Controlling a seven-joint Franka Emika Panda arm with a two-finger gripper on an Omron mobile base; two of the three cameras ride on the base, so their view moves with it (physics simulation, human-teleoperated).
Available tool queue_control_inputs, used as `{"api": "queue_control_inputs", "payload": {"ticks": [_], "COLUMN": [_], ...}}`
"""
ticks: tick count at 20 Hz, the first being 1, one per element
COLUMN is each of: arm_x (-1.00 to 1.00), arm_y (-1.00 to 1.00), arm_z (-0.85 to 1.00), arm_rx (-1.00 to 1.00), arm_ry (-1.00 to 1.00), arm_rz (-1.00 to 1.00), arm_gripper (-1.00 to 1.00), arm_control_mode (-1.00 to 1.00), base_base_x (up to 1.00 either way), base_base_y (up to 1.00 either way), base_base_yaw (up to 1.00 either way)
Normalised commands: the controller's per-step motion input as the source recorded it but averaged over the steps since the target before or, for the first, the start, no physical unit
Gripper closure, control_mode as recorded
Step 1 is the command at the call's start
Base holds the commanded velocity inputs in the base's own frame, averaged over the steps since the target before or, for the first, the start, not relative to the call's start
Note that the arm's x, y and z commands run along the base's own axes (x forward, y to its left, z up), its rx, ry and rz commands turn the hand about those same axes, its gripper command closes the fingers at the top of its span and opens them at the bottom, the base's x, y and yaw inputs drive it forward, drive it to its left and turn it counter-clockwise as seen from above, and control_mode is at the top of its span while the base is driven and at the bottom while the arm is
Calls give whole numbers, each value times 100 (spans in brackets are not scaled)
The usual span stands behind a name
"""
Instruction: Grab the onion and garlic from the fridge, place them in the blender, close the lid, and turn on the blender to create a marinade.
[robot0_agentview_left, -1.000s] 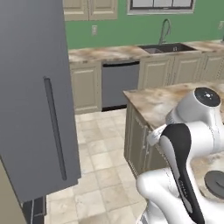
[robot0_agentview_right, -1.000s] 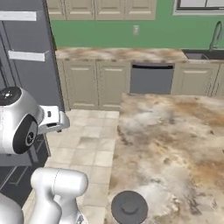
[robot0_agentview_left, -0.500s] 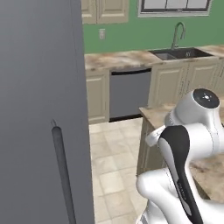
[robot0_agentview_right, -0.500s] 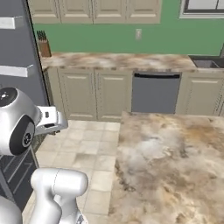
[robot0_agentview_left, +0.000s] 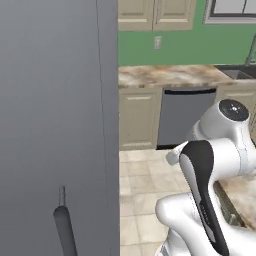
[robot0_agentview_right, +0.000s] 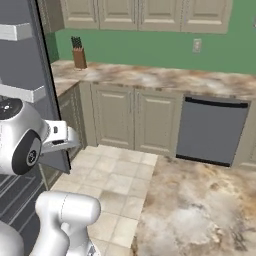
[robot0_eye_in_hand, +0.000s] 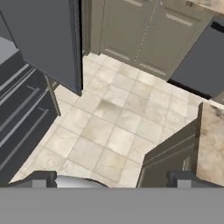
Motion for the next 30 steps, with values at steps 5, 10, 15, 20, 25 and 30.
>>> {"api": "queue_control_inputs", "payload": {"ticks": [5,10,15,20,25,30], "arm_x": [0,0,0,0,0,0], "arm_y": [0,0,0,0,0,0], "arm_z": [0,0,0,0,0,0], "arm_rx": [0,0,0,0,0,0], "arm_ry": [0,0,0,0,0,0], "arm_rz": [0,0,0,0,0,0], "arm_gripper": [-100,-100,-100,-100,-100,-100], "arm_control_mode": [100,100,100,100,100,100], "base_base_x": [25,86,46,37,92,78], "base_base_y": [-31,-68,-64,-96,-84,-51], "base_base_yaw": [70,25,23,3,-6,-31]}}
